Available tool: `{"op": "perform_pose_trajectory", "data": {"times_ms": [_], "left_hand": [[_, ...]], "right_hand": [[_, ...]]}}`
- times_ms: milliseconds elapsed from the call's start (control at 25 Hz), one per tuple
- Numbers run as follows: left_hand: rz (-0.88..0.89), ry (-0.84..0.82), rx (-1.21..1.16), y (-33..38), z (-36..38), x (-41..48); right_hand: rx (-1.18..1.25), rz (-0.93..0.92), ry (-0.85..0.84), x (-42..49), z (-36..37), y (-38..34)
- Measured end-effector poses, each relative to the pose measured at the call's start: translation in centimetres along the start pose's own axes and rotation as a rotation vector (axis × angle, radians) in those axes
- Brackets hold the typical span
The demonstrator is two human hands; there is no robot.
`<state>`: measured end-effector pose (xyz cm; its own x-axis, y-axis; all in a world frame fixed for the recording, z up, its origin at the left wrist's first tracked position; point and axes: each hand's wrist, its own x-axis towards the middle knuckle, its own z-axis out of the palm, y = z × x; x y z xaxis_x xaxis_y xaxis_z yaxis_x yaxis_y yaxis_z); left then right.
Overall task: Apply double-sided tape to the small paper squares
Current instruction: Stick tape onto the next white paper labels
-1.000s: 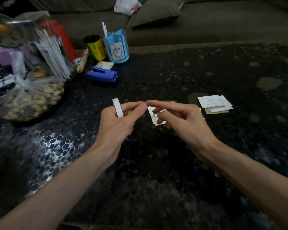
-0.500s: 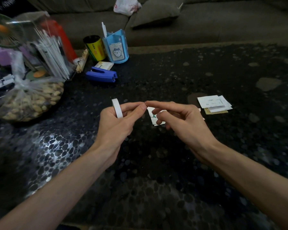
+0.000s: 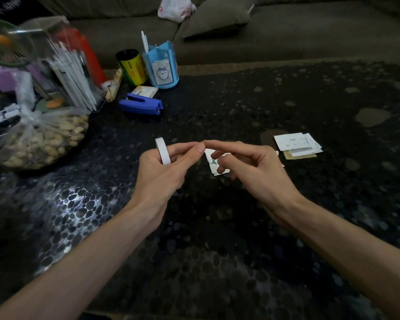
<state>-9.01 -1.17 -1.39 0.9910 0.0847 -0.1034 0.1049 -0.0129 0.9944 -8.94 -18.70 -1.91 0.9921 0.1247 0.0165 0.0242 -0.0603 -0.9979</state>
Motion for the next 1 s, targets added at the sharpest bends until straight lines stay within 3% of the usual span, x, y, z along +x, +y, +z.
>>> {"op": "perform_pose_trajectory", "data": {"times_ms": [1000], "left_hand": [[-0.003,0.002,-0.001,-0.32,-0.04,0.2]], "right_hand": [[0.022,-0.005,-0.007,-0.05,-0.02,0.05]]}}
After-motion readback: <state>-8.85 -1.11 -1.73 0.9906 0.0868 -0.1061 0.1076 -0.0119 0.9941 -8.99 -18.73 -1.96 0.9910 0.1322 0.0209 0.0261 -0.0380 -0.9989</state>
